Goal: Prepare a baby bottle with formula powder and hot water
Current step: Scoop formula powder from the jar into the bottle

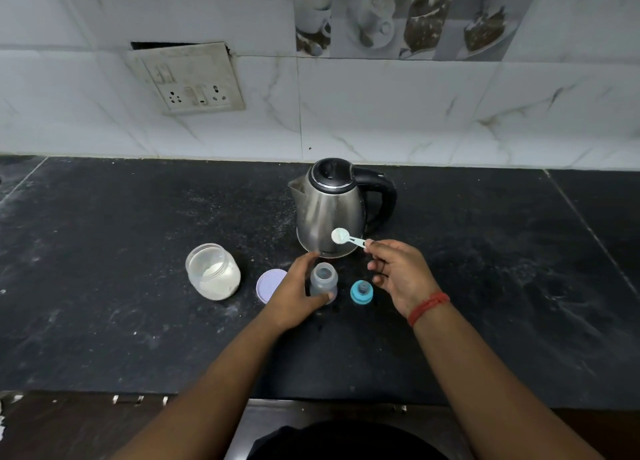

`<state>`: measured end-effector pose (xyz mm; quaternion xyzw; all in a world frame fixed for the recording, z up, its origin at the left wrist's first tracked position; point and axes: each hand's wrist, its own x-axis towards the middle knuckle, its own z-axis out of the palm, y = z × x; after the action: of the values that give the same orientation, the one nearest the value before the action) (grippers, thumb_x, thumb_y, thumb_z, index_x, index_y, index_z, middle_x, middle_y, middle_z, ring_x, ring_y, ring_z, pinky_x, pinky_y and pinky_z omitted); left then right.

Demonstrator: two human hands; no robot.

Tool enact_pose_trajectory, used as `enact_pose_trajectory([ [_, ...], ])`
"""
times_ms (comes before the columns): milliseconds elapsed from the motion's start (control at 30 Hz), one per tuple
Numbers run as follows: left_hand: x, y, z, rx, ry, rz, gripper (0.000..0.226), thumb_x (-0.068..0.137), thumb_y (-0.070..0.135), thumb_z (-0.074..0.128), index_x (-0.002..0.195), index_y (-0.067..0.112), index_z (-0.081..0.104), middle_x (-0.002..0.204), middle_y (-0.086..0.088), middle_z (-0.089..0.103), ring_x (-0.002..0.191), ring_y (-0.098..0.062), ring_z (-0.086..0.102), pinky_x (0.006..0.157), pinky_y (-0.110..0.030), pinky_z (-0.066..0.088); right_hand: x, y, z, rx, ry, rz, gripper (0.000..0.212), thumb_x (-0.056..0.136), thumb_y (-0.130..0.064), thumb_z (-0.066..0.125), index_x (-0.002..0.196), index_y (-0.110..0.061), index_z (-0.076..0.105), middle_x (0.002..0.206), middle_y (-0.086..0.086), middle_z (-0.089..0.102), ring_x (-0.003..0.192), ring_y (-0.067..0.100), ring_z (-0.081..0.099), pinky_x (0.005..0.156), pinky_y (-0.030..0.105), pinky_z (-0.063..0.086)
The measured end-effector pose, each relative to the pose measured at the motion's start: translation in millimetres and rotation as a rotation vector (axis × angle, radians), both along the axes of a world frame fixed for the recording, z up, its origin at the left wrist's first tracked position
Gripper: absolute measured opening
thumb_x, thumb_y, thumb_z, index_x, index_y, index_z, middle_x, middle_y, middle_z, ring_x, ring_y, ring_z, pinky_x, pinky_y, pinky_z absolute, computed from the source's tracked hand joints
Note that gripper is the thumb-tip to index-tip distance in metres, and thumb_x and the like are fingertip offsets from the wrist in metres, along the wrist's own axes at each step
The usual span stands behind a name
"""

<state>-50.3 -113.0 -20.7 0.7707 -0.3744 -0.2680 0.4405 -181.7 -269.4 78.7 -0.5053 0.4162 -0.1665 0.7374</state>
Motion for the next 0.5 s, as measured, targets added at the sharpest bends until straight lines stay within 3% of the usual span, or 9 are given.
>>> enact_pose_trajectory([
  [200, -4, -13, -9, 0.012, 0.007, 0.019, 0.054, 0.082, 0.017, 0.082, 0.118, 0.046, 0.054, 0.113, 0.021, 0.067, 0.11, -0.001, 0.062, 0.099, -0.025, 0.047, -11, -9, -4, -0.007, 0.03, 0.004, 0.008, 0.092, -0.016, 0.07, 0.087, -0.01, 0.07, 0.071, -0.001, 0.06, 0.06, 0.008, 0.053, 0.048, 0.02, 0.039],
  [267, -6, -14, -10, -0.013, 0.033, 0.049, 0.056, 0.082, 0.016, 0.084, 0.117, 0.05, 0.056, 0.112, 0.025, 0.068, 0.11, 0.002, 0.063, 0.098, -0.02, 0.046, -13, -11, -5, -0.013, 0.033, 0.008, 0.009, 0.093, -0.016, 0.069, 0.086, -0.011, 0.07, 0.072, -0.001, 0.061, 0.06, 0.008, 0.053, 0.048, 0.02, 0.039],
  [333, -8, -16, -9, -0.059, 0.035, 0.083, 0.06, 0.08, 0.018, 0.086, 0.119, 0.052, 0.056, 0.118, 0.018, 0.067, 0.115, 0.001, 0.061, 0.101, -0.018, 0.044, -15, -13, -6, -0.017, 0.028, 0.011, 0.009, 0.093, -0.016, 0.069, 0.086, -0.011, 0.07, 0.072, -0.001, 0.061, 0.06, 0.008, 0.053, 0.047, 0.02, 0.039],
  [500, -8, -19, 2, -0.135, -0.069, 0.135, 0.06, 0.078, 0.019, 0.089, 0.125, 0.04, 0.059, 0.121, 0.007, 0.056, 0.115, 0.008, 0.051, 0.099, -0.006, 0.034, -16, -15, -9, -0.049, 0.034, 0.04, 0.008, 0.093, -0.016, 0.07, 0.089, -0.009, 0.071, 0.076, 0.004, 0.06, 0.06, 0.007, 0.053, 0.05, 0.021, 0.043],
])
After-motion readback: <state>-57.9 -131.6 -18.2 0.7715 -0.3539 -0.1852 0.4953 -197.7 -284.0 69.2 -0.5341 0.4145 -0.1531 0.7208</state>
